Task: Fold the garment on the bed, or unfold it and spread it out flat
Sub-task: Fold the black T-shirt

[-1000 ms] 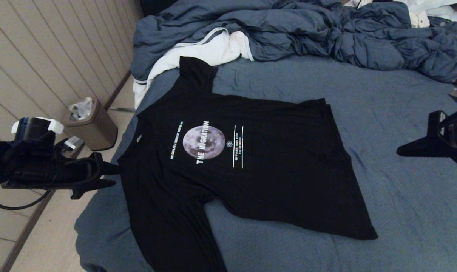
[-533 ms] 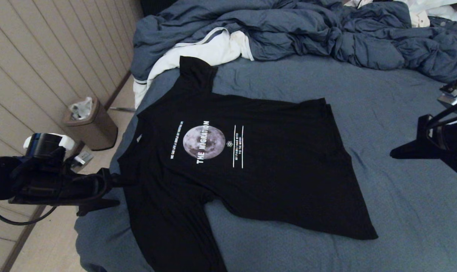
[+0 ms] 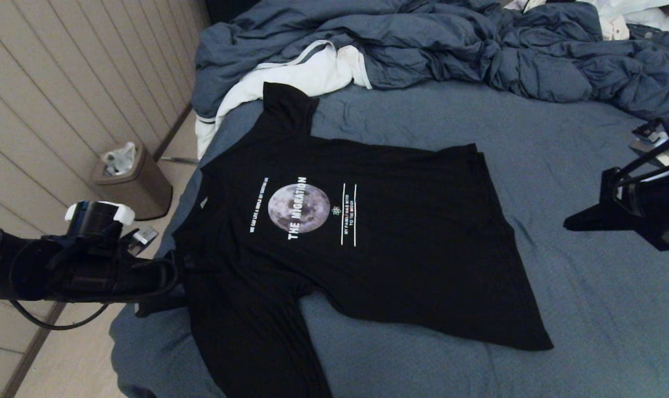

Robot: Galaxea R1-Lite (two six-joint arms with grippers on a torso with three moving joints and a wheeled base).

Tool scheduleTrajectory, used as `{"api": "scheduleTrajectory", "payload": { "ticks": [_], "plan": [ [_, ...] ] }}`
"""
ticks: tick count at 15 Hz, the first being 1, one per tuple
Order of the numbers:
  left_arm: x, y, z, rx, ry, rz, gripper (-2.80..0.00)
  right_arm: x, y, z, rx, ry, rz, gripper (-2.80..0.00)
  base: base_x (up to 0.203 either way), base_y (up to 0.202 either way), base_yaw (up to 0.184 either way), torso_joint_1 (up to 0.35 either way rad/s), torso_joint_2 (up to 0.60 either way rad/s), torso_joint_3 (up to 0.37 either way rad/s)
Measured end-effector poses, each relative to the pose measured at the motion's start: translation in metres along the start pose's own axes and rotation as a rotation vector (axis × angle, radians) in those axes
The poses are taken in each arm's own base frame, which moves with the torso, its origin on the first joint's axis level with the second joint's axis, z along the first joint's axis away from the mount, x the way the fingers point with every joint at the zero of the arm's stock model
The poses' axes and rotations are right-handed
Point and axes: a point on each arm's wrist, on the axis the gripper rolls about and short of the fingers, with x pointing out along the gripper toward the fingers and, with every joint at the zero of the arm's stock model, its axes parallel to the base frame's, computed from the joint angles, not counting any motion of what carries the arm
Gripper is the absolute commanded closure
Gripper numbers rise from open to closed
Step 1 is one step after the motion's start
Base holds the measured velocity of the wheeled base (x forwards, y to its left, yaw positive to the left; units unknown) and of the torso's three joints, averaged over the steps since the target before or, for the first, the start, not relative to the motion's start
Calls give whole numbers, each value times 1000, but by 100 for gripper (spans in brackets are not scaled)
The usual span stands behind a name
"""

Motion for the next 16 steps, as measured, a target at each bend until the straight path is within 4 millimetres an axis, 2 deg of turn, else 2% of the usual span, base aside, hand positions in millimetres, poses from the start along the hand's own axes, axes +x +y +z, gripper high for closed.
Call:
{"api": "scheduleTrajectory", "payload": {
  "ticks": [2, 3, 11, 16],
  "plan": [
    [8, -4, -1, 0, 8, -10, -280, 2, 0, 2, -9, 1, -1, 0, 0, 0, 0, 0, 0, 0],
    [11, -4, -2, 3, 15, -11, 0, 2, 0, 2, -14, 0, -1, 0, 0, 0, 0, 0, 0, 0],
    [13, -6, -5, 7, 18, -20, 0, 5, -2, 3, -11, 7, -5, 0, 0, 0, 0, 0, 0, 0],
    [13, -5, -5, 8, 15, -22, 0, 11, -9, -3, 1, 44, -25, 0, 0, 0, 0, 0, 0, 0]
  ]
}}
